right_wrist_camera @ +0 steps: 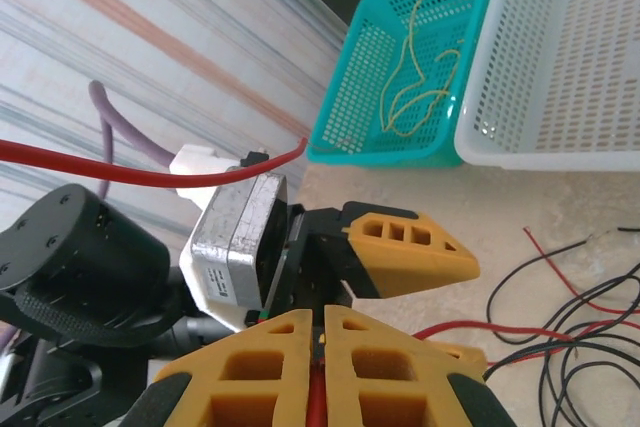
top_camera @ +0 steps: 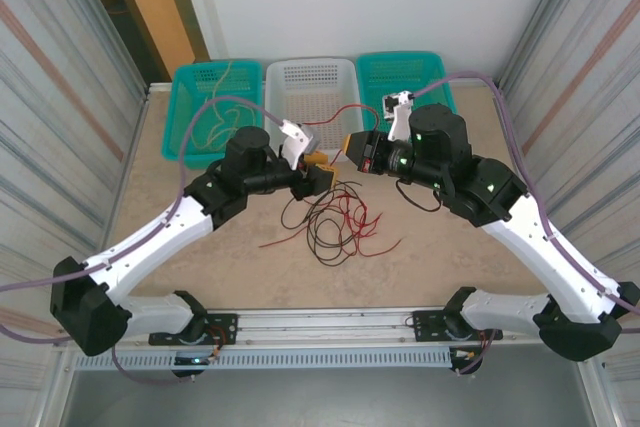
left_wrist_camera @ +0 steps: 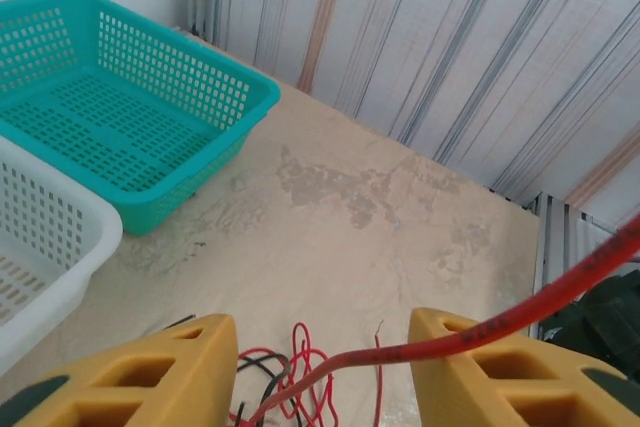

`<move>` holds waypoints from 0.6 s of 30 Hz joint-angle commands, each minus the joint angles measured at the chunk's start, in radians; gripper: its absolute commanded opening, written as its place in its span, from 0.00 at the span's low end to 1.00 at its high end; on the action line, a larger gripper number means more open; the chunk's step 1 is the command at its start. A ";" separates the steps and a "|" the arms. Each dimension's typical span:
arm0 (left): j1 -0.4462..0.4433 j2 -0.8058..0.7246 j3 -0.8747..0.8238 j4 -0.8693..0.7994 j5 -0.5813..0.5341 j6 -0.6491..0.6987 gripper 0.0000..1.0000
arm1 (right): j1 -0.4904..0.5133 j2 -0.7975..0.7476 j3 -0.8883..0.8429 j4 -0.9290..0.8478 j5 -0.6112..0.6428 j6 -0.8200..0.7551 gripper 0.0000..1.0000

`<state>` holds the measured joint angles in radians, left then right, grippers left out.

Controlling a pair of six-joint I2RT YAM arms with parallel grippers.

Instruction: Untangle the cables

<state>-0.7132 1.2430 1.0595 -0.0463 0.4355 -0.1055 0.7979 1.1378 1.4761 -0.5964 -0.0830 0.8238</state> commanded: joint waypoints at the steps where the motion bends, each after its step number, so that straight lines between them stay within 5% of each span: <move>1: -0.010 0.008 0.060 0.067 0.051 0.015 0.35 | -0.010 -0.021 0.005 0.047 -0.034 0.029 0.05; 6: -0.012 -0.004 0.058 0.074 0.059 -0.011 0.01 | -0.012 -0.032 -0.023 0.069 -0.034 0.037 0.06; 10: -0.012 -0.044 0.061 0.052 0.089 -0.019 0.00 | -0.030 -0.049 -0.049 0.064 -0.019 0.044 0.12; 14: -0.011 -0.126 0.044 0.019 0.079 -0.021 0.00 | -0.071 -0.079 -0.090 0.052 -0.003 0.064 0.46; 18: 0.026 -0.183 0.059 -0.020 0.080 -0.087 0.00 | -0.132 -0.074 -0.135 0.008 -0.037 0.071 0.67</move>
<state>-0.7101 1.1084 1.0904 -0.0509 0.4942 -0.1402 0.6933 1.0718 1.3697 -0.5541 -0.1081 0.8841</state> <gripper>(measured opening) 0.064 0.651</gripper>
